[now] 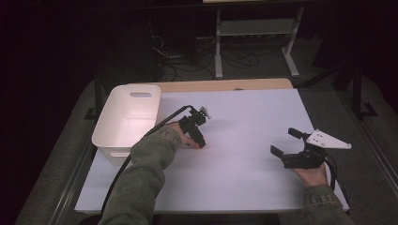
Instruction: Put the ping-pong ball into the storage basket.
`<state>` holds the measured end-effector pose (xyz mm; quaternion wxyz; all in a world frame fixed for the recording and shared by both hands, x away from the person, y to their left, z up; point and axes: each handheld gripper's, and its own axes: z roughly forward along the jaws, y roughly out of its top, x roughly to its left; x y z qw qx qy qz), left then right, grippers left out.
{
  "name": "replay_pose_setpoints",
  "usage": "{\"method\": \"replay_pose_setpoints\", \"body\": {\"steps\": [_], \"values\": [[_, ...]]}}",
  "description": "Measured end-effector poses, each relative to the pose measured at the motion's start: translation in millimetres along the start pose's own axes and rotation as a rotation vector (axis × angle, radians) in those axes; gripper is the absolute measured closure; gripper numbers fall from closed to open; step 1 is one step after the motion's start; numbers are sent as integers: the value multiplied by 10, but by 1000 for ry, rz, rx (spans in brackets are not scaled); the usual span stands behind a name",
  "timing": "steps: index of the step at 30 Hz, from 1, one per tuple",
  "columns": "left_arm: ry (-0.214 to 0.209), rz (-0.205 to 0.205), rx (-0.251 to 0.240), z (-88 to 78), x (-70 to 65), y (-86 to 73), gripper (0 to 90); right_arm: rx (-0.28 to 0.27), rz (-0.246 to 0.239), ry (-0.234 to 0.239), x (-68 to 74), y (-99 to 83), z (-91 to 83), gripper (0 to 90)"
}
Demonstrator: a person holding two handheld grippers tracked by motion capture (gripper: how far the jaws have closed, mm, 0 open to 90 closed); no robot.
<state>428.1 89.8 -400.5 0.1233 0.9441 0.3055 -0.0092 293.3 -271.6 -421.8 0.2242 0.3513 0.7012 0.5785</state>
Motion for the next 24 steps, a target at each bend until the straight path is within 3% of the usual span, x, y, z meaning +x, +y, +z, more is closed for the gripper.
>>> {"method": "replay_pose_setpoints", "body": {"steps": [6,24], "values": [[5,-6,-2,-5,19,-16,499,2,-1,1,0,-1,1,0],[10,-5,-9,-55,27,-14,504,4,-2,4,2,-3,4,0]]}}
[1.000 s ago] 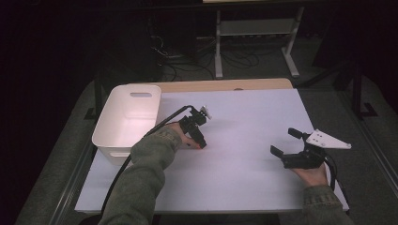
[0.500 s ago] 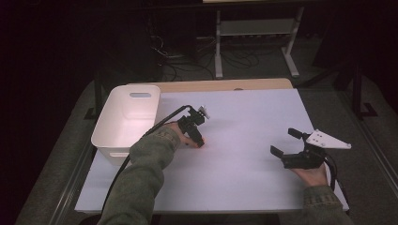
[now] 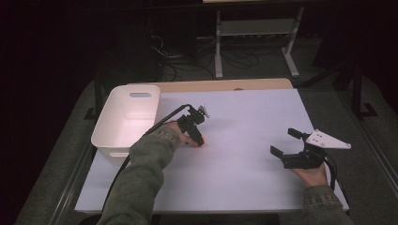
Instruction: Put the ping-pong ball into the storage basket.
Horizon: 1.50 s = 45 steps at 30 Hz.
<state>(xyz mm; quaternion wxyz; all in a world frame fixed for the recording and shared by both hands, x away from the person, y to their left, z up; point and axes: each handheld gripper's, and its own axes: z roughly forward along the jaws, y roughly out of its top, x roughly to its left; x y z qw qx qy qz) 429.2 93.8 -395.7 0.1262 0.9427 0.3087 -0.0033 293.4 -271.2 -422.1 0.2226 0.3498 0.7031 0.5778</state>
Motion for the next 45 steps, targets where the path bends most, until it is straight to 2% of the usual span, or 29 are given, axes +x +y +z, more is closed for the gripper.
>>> {"method": "replay_pose_setpoints", "body": {"steps": [17,45], "values": [[28,-1,-7,-163,-9,-13,504,1,1,1,1,-1,-1,0],[27,5,-48,-485,-42,-73,505,1,1,2,6,1,-3,0]]}}
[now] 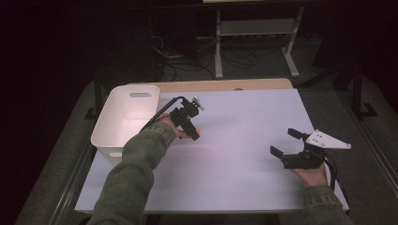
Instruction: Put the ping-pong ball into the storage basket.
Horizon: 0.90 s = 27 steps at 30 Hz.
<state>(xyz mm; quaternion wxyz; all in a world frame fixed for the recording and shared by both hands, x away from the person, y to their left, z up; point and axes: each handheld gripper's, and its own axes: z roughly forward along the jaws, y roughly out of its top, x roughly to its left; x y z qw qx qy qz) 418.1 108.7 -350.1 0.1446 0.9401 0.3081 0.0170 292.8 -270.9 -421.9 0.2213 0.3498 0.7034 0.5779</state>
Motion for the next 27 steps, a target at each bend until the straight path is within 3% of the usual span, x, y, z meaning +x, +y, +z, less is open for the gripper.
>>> {"method": "replay_pose_setpoints", "body": {"steps": [27], "values": [[20,25,-41,-412,-32,11,505,0,-1,0,5,2,1,0]]}}
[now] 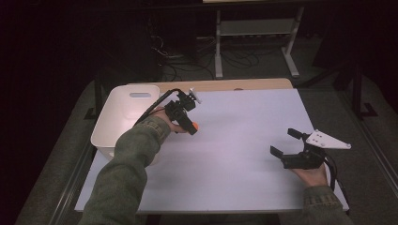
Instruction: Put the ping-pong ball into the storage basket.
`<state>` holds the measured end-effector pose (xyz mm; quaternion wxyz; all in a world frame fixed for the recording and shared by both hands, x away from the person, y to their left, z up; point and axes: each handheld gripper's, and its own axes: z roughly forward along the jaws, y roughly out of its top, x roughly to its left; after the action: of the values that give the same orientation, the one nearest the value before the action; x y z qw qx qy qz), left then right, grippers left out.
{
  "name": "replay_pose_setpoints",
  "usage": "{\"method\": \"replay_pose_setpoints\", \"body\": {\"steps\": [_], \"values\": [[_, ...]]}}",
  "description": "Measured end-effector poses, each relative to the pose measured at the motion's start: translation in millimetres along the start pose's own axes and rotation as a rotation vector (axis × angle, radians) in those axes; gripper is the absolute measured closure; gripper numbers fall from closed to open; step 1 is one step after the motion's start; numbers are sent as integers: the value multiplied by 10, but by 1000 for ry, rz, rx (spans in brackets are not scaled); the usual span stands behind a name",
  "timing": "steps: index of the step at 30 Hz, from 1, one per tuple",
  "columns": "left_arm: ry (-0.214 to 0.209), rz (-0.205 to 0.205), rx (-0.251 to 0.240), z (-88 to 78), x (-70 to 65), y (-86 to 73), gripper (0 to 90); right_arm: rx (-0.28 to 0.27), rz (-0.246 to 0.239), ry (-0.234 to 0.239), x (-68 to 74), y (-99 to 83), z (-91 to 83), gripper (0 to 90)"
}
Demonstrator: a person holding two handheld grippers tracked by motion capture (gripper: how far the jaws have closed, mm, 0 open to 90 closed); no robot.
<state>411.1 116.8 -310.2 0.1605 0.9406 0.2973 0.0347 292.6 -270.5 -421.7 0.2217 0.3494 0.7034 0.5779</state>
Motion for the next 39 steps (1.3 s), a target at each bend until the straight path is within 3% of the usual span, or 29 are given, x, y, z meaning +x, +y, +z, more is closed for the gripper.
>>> {"method": "replay_pose_setpoints", "body": {"steps": [16,39], "values": [[-5,27,-6,-284,1,19,506,-5,4,-1,0,3,-7,0],[-20,29,1,-586,65,-30,506,-3,1,-1,-2,2,-4,0]]}}
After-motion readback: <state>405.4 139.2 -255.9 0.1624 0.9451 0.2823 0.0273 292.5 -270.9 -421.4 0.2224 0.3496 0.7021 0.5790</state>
